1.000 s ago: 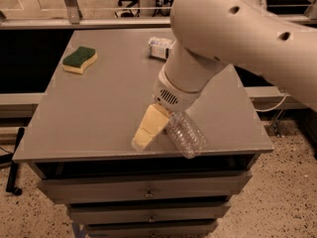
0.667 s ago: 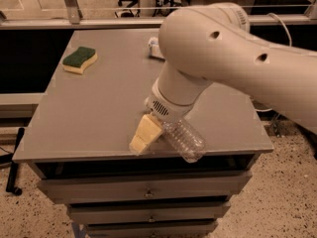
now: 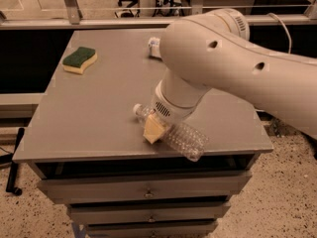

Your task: Pick water bottle

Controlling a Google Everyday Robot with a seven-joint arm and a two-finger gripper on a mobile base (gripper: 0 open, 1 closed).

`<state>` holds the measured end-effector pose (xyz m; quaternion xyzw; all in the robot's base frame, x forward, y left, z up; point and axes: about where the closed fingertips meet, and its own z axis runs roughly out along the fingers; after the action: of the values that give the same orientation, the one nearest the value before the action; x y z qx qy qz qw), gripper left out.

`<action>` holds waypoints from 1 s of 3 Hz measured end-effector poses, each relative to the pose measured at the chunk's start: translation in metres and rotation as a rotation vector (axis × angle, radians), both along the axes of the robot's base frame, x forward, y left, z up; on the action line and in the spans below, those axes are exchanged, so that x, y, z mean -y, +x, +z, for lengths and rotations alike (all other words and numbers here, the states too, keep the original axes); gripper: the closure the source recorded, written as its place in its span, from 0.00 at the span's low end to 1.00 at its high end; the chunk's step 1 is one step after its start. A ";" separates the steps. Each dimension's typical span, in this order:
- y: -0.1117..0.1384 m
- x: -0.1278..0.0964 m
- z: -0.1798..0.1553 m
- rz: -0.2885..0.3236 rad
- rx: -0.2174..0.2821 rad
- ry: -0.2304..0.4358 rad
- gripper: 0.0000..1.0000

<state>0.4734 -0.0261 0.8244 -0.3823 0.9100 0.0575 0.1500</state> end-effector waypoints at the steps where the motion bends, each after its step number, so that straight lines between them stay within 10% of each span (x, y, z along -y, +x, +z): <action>1: 0.000 0.000 0.002 0.000 0.000 0.000 0.92; 3: 0.046 0.026 0.055 0.033 0.127 0.167 1.00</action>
Offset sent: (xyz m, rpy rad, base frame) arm 0.0631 -0.0385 0.0680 0.2025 -0.1635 0.0548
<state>0.5191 -0.0522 0.8796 -0.3862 0.8842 0.1113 0.2380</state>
